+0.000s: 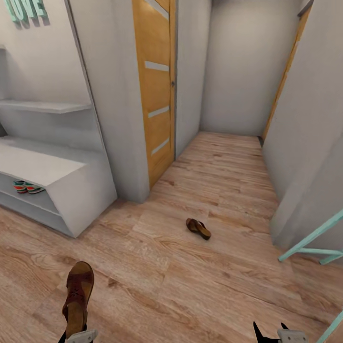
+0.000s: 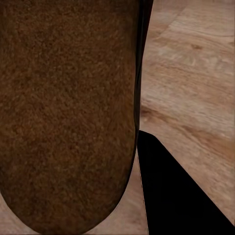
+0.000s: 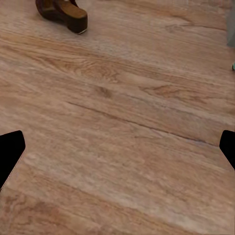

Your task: Pick up the two gym shoes and the two sandals from the corridor floor and place them onto the hallstand (shoe rack) in the corridor, making sure they are on the rack and not on the floor. Arrange them so the two gym shoes are next to each other and the two sandals are next to each other.

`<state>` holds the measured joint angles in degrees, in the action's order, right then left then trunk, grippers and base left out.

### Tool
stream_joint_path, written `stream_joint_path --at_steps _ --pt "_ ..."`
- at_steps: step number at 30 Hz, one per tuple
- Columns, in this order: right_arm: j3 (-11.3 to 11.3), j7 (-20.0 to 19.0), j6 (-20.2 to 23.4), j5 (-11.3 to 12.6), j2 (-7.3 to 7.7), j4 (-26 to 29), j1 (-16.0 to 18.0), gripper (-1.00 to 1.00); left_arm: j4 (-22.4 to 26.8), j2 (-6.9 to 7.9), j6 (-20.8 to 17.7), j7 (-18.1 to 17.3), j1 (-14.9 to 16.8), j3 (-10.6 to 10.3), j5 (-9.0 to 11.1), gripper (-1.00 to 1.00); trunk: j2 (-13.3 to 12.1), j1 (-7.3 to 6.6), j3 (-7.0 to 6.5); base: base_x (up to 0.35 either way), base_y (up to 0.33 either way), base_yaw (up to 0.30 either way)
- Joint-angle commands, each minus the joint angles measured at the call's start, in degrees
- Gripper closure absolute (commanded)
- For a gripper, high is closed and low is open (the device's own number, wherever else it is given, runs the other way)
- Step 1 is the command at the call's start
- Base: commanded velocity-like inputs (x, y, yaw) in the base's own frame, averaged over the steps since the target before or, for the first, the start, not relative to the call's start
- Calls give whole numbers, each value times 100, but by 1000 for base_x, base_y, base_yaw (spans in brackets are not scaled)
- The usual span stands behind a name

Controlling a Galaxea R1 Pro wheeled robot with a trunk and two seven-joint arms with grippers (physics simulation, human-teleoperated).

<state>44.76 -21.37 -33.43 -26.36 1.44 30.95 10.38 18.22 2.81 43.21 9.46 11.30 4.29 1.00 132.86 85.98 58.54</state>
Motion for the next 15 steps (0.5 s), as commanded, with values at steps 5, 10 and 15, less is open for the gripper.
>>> stream_joint_path --at_steps 5,10,15 --pt "50 -51 -23 -27 -4 1 8 -100 -3 0 14 15 3 1 -12 100 2 2 5 339 0 0" --pt "50 -51 -23 -27 -4 0 8 -100 -3 0 12 12 3 1 -12 100 2 2 5 339 0 0" --pt "52 -57 -23 -27 3 0 8 -100 -3 0 12 12 3 1 -12 100 2 2 5 339 0 0"
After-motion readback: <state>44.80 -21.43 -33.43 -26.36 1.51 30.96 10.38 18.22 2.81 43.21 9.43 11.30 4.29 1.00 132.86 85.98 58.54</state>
